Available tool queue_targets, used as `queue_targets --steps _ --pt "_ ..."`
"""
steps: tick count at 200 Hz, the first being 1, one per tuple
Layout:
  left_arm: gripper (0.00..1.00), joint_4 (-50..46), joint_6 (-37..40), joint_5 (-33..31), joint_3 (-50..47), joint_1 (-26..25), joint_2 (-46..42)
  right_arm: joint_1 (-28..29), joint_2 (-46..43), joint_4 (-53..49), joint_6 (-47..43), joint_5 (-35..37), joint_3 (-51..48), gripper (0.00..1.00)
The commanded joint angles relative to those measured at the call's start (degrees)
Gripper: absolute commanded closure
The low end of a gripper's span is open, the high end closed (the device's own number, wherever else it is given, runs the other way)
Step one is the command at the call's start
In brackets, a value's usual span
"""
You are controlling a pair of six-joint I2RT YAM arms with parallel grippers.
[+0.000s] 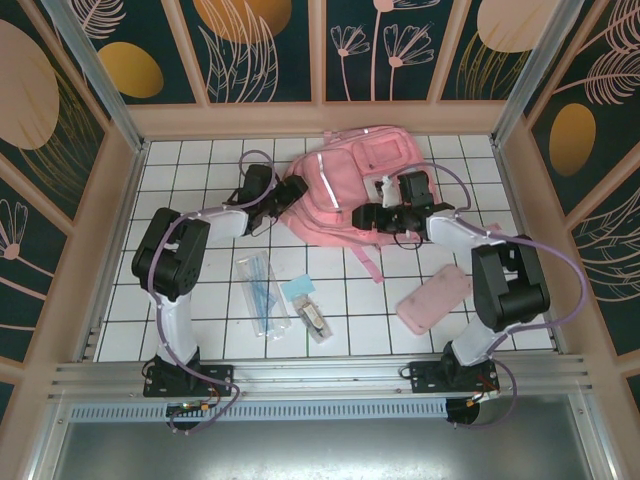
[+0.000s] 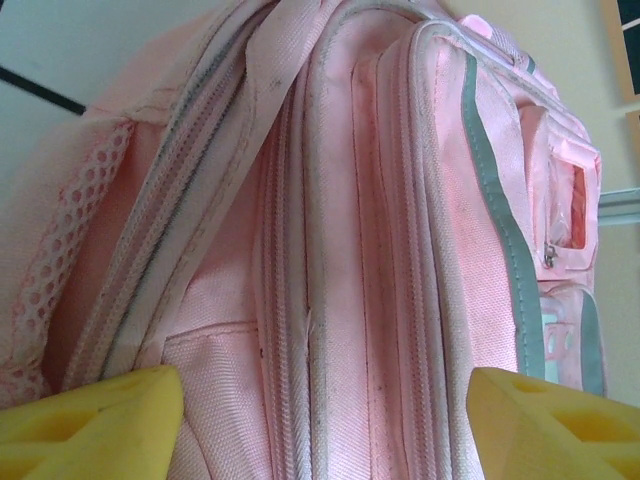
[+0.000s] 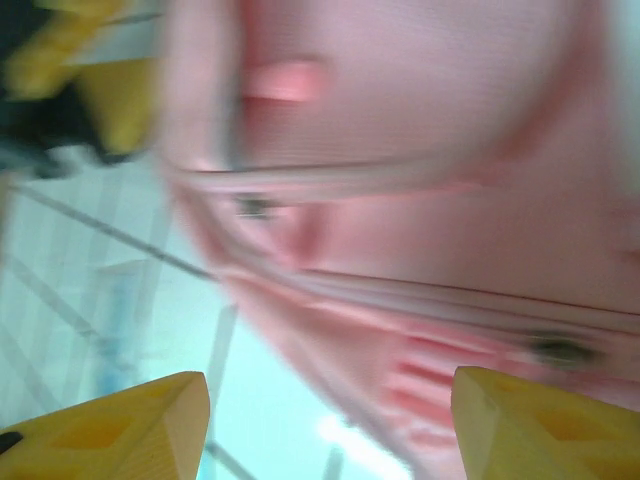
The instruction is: Pack the student bag
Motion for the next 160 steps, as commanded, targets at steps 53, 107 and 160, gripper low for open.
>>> queue_targets --steps 53,107,160 --pt "0.26 -14.9 14.4 -3.6 13.7 2.4 6.5 -1.0 -8.4 -3.7 1.9 6.5 -1.0 0.35" --pt "0.26 -32.8 28.8 -13.7 22.6 2.1 1.1 -10.2 -10.0 -6.3 7.8 27.6 -3.6 0.31" --pt "0.28 -37.3 24.3 -9.5 16.6 -6.3 -8.4 -20.3 -0.2 0.3 8.0 27.8 -2.6 0.14"
